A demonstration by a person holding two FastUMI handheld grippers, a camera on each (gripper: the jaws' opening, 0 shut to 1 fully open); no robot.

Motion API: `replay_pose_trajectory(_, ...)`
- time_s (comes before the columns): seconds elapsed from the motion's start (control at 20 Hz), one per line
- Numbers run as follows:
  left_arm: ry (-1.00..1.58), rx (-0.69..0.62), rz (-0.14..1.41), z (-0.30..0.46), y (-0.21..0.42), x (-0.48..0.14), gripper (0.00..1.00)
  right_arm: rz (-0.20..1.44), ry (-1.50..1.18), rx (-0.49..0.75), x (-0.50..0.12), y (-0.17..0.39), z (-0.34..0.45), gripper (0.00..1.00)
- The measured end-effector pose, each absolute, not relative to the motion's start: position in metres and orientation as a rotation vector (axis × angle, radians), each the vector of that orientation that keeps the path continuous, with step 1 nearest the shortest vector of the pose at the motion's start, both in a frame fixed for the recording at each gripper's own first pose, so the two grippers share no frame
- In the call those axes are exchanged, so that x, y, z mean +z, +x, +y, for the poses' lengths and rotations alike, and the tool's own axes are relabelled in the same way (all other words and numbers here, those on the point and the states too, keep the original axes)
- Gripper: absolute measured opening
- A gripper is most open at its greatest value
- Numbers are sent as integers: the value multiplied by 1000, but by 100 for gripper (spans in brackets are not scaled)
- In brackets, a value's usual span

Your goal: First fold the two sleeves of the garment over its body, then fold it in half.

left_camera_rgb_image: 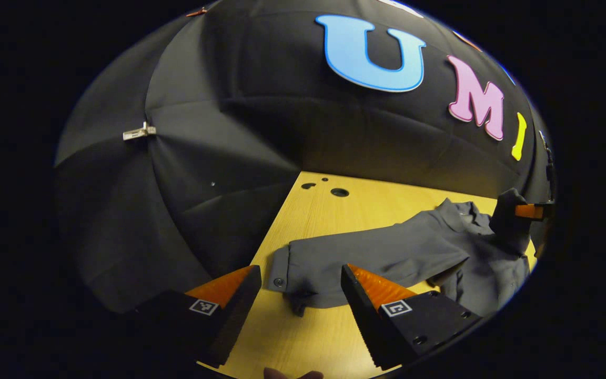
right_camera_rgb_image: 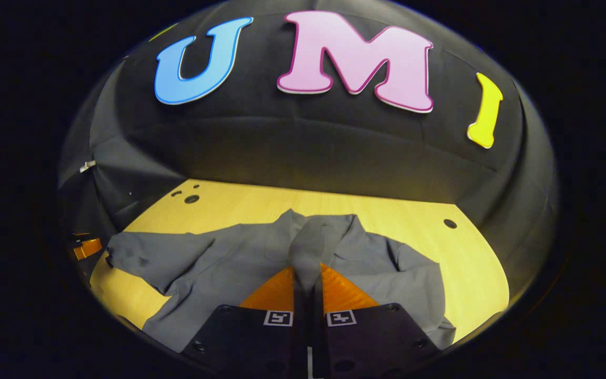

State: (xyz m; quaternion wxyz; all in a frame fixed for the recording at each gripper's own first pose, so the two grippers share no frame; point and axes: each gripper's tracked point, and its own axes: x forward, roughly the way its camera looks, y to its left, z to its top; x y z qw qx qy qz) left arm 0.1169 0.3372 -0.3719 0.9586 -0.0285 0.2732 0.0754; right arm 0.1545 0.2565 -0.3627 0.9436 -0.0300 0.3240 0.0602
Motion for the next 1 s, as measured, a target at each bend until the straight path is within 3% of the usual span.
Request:
replay_pose_trajectory(0.45,-51,167,667,343,145,-431,96,771,-49,135,-409,146,280,9)
replay_pose_trajectory(0.5,-46,170,680,343,145,-435,96,784,-45,148,-413,143,286,10)
replay_pose_trajectory(0.55,-44,167,690,343,146,-439,96,794,-45,160,-417,140,291,19)
replay_pose_trajectory(0.6,-42,167,699,343,146,-442,96,805,-40,173,-423,138,296,10)
replay_pose_trajectory(0.75,-9,165,722,343,144,-448,100,870,15,216,-437,127,314,13)
replay_pose_trajectory(0.8,-6,165,730,342,144,-448,97,897,39,232,-441,122,321,22)
replay_pose_trajectory(0.9,-3,165,727,342,146,-448,98,929,86,271,-443,116,336,22)
replay_pose_trajectory(0.95,-1,164,723,342,148,-450,93,940,124,305,-444,111,349,26)
replay_pose_trajectory(1.0,1,159,723,340,149,-450,92,949,158,335,-441,106,360,47)
